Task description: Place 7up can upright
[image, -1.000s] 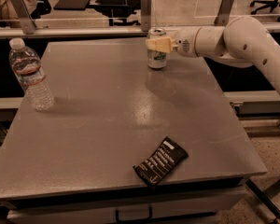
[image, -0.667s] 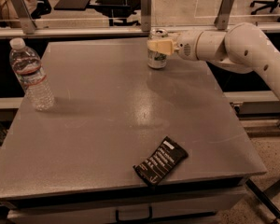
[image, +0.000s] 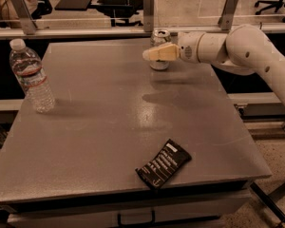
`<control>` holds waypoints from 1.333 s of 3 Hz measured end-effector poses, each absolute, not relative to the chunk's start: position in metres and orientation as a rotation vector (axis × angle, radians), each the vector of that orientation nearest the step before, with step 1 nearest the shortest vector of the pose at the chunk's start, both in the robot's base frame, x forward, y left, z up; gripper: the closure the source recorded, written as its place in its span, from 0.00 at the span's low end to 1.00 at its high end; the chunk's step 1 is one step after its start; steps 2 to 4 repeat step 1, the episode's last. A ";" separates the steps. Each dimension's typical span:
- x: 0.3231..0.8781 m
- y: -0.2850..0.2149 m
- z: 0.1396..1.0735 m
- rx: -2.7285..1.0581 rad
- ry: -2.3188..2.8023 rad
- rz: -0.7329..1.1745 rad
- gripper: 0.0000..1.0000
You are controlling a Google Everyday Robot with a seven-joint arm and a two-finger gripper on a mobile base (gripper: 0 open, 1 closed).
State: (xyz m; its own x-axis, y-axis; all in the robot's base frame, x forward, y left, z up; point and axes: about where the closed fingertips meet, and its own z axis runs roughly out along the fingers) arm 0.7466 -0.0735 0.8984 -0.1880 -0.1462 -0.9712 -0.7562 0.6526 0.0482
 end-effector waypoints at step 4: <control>0.747 -0.073 0.898 -0.740 1.701 0.649 0.00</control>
Offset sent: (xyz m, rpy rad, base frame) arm 0.0000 0.0000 0.0000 0.0000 0.0000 0.0000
